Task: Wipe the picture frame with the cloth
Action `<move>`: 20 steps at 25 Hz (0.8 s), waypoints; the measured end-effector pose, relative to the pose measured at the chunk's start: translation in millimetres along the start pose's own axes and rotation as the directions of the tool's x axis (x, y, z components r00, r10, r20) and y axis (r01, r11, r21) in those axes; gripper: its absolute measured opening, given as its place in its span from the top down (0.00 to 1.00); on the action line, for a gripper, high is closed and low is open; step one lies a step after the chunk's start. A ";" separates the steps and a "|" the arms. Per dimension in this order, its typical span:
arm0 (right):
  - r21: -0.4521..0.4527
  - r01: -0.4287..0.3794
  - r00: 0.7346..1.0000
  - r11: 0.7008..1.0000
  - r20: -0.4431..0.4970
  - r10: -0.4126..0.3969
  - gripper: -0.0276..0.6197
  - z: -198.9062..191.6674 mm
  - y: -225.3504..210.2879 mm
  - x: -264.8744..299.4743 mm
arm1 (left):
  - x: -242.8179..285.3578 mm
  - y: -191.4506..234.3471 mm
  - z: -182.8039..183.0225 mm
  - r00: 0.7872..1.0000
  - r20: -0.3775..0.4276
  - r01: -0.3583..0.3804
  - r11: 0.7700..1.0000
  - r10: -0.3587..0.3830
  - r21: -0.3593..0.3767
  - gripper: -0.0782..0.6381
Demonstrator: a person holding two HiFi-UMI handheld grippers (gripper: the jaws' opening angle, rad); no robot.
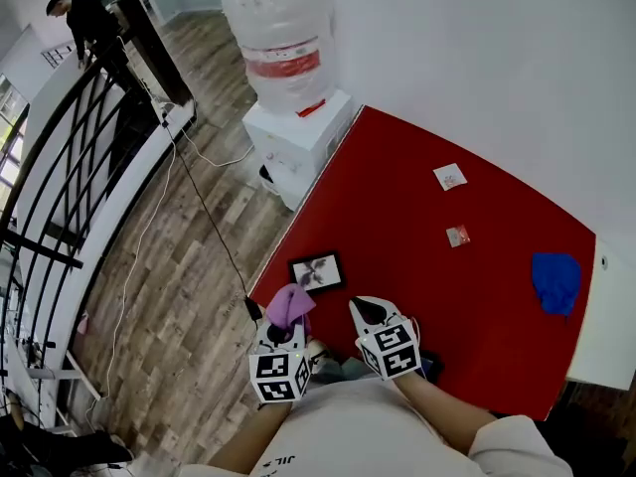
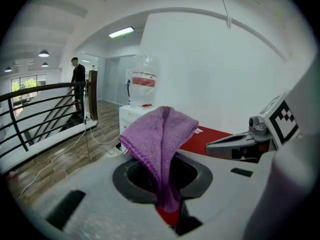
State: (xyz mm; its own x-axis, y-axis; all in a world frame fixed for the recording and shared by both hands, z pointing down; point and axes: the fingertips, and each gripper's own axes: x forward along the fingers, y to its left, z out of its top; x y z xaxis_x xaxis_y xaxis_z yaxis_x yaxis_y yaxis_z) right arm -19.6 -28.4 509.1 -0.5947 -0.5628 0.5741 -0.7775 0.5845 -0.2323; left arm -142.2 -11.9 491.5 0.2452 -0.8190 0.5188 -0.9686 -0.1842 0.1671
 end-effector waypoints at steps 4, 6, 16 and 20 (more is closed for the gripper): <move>-0.006 -0.006 1.000 1.000 0.026 0.006 0.95 10.8 14.8 -5.4 | -17.1 9.9 -1.9 0.998 0.041 -0.051 0.998 0.051 -0.021 0.80; -0.003 -0.001 0.999 1.000 0.033 0.001 0.95 12.2 17.9 -3.7 | -19.6 14.5 -5.3 0.997 0.043 -0.065 0.998 0.066 -0.026 0.80; -0.065 0.052 0.998 0.997 0.023 -0.050 0.95 9.7 21.2 -4.9 | -20.2 14.3 -6.5 0.998 0.038 -0.051 0.998 0.052 -0.027 0.80; -0.066 0.051 0.998 0.997 0.023 -0.050 0.95 8.1 22.1 -6.4 | -21.4 13.7 -7.1 0.998 0.037 -0.049 0.998 0.050 -0.027 0.80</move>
State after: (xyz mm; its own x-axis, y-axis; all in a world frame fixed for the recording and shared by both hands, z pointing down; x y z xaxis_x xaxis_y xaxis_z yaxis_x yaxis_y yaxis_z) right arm -34.6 -16.6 493.9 -0.5596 -0.6045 0.5669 -0.7918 0.5919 -0.1505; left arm -160.5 6.9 488.6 0.1950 -0.8469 0.4947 -0.9779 -0.1292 0.1643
